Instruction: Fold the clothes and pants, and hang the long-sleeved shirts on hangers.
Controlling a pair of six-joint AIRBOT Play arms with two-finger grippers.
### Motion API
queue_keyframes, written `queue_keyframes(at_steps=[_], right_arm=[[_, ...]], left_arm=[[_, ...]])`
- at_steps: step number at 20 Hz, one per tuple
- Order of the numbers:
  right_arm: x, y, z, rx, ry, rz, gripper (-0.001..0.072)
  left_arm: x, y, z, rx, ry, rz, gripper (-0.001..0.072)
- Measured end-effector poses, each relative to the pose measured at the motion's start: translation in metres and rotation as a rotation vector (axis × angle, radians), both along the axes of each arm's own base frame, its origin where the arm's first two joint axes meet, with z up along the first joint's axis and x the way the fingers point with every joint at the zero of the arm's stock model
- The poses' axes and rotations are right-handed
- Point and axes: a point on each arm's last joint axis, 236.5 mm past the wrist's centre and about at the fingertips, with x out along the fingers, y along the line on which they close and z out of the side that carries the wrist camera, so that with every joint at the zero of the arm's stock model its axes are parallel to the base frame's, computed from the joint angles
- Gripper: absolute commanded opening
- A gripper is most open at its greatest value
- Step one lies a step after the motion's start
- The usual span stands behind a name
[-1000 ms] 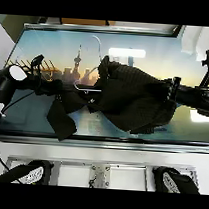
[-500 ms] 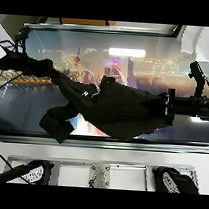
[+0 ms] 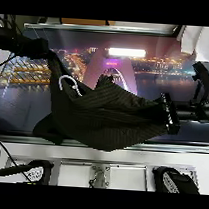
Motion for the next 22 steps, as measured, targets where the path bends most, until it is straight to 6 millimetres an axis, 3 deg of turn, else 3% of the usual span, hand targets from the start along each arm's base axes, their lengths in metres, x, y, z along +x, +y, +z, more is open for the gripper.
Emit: queue_keyframes(at_steps=[2,3,4,5,9,14,15,16,20,22], right_arm=[[-0.003,0.004,0.019,0.085,-0.005,0.014,0.0013],[-0.003,0.006,0.029,0.127,-0.008,0.017,0.0013],[-0.002,0.006,0.036,0.16,-0.009,0.017,0.0013],[-0.002,0.007,0.044,0.191,-0.012,0.016,0.0013],[0.006,0.006,0.061,0.265,-0.021,-0.016,0.0013],[0.02,0.003,0.075,0.325,-0.034,-0.074,0.0013],[0.025,0.002,0.078,0.337,-0.047,-0.094,0.0013],[0.03,0.001,0.082,0.35,-0.063,-0.118,0.0013],[0.063,-0.014,0.092,0.378,-0.145,-0.265,0.0013],[0.083,-0.031,0.095,0.377,-0.182,-0.367,0.0013]], left_arm=[[0.001,-0.008,0.006,0.005,-0.004,-0.027,0.0017],[0.0,-0.013,0.008,0.003,-0.007,-0.04,0.0117],[0.001,-0.017,0.011,0.0,-0.013,-0.05,0.0425],[0.001,-0.022,0.014,-0.01,-0.02,-0.062,0.0641],[0.004,-0.033,0.038,-0.088,-0.088,-0.075,0.0617],[0.004,-0.007,0.089,-0.147,-0.244,0.014,0.0611],[0.001,-0.002,0.099,-0.151,-0.269,0.03,0.0385],[-0.002,0.001,0.107,-0.154,-0.292,0.04,0.0042],[-0.02,0.004,0.132,-0.153,-0.353,0.046,0.0016],[-0.027,-0.003,0.138,-0.151,-0.369,0.024,0.0016]])
